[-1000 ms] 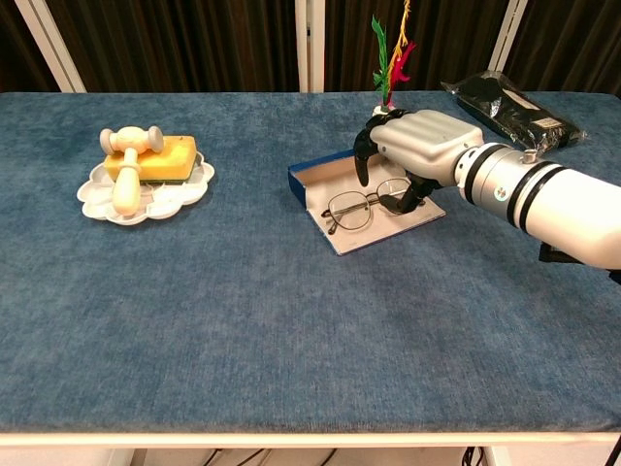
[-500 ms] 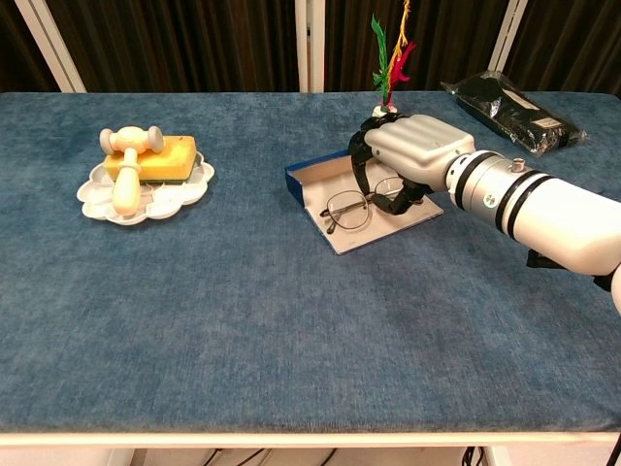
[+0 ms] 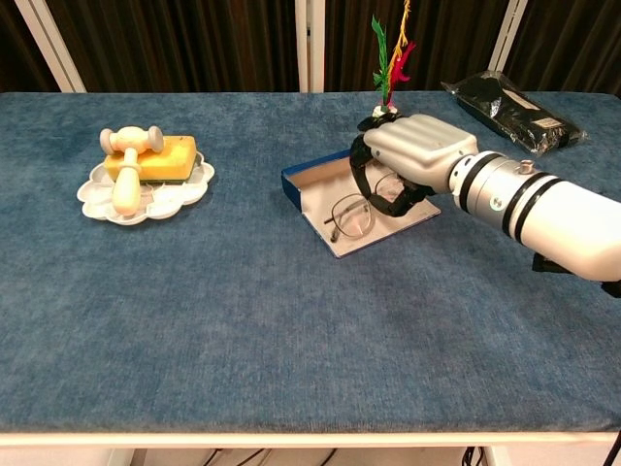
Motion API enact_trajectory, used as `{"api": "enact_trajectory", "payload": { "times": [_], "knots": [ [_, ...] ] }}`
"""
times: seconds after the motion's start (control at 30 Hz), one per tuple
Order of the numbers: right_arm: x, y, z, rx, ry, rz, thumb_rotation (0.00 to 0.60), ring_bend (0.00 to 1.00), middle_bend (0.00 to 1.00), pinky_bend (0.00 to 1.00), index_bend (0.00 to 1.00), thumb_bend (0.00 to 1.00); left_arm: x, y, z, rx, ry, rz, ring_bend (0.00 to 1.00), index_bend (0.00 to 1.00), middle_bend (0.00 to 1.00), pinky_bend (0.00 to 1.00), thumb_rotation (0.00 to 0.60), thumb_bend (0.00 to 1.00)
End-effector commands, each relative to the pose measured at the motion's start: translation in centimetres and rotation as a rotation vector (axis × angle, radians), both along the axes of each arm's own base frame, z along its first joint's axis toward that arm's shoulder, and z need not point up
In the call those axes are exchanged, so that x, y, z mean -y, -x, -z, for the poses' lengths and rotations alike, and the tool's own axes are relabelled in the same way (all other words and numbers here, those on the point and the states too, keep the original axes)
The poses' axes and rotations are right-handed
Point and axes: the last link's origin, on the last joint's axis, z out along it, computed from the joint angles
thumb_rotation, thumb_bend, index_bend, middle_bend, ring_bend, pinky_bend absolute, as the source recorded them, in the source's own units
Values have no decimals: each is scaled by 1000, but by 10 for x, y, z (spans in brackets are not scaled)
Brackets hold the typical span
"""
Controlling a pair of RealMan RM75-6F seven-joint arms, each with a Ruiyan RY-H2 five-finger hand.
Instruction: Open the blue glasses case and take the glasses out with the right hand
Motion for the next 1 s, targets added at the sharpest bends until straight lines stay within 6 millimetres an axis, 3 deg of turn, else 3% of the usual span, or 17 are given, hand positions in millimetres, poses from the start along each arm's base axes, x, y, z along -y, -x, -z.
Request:
{"api": "enact_trajectory", "payload": {
  "times": [0.03, 0.2, 0.33, 0.53, 0.73, 0.8, 0.93, 1.0],
  "knots": [
    [-7, -1, -18, 12, 26, -42, 600, 0, 244, 0, 645, 434, 1, 0, 0, 0, -2, -1, 0, 212, 65, 0, 600, 36],
    [-23, -13, -37, 53, 22, -98, 600, 0, 244, 0, 646, 435, 0, -1, 0, -3, 0, 5, 0, 212, 65, 0, 600, 36],
    [-41, -26, -36, 68, -60, -149, 600, 0, 244, 0, 646, 435, -1, -3, -1, -7, 0, 10, 0, 212, 65, 0, 600, 36],
    [-65, -50, -10, 30, -209, -229, 600, 0, 244, 0, 651, 435, 0, -5, 0, -10, 2, 12, 0, 212, 65, 0, 600, 36],
    [-71, -67, 21, -22, -265, -259, 600, 0, 229, 0, 620, 412, 2, -5, -1, -13, -1, 5, 0, 212, 65, 0, 600, 36],
    [-71, -70, 28, -35, -273, -262, 600, 0, 212, 0, 546, 366, 2, -5, -2, -13, -3, 3, 0, 212, 65, 0, 600, 36],
    [-72, -74, 32, -55, -254, -293, 600, 0, 155, 0, 133, 287, 3, -4, -2, -12, -2, -4, 0, 212, 65, 0, 600, 36],
    [-73, -75, 30, -52, -250, -298, 600, 0, 127, 0, 26, 256, 3, -4, -2, -13, -2, -4, 0, 212, 65, 0, 600, 36]
  ]
}}
